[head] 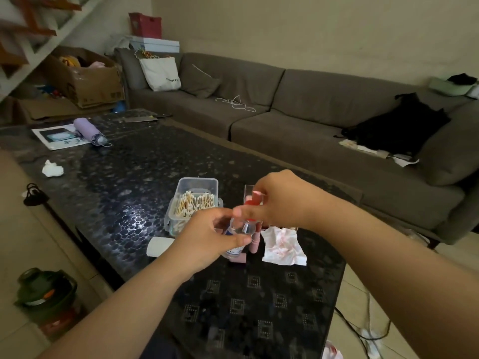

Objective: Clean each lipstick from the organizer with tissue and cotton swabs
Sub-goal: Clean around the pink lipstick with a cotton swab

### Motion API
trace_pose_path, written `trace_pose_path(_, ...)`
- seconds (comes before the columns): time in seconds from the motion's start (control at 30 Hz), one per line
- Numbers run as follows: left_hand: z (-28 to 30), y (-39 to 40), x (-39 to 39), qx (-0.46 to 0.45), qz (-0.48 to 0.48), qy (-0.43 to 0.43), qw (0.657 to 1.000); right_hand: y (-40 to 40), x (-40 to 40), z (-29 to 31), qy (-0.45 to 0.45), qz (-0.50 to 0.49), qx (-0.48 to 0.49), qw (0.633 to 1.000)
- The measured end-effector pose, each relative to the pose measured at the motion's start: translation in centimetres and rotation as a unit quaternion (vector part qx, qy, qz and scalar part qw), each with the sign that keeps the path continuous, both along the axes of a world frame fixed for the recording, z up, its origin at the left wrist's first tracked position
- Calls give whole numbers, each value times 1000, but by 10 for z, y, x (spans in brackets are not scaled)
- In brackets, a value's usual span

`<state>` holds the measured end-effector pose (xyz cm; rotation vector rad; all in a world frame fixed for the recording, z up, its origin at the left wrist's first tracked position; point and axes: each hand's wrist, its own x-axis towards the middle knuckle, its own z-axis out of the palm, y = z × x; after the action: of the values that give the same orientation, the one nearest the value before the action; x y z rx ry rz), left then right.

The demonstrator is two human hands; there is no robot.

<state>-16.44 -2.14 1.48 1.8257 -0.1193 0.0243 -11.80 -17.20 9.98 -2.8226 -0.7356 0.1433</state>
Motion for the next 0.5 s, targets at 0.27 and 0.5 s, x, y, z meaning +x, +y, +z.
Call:
trace_pose_path(0.27, -8, -6, 5, -29, 20, -7, 999, 1, 8, -2, -15, 2, -16, 1000)
trace_pose_path(0.5, -15, 7, 12, -23, 21, -4, 1000, 12, 9, -3, 4, 23, -9, 1000)
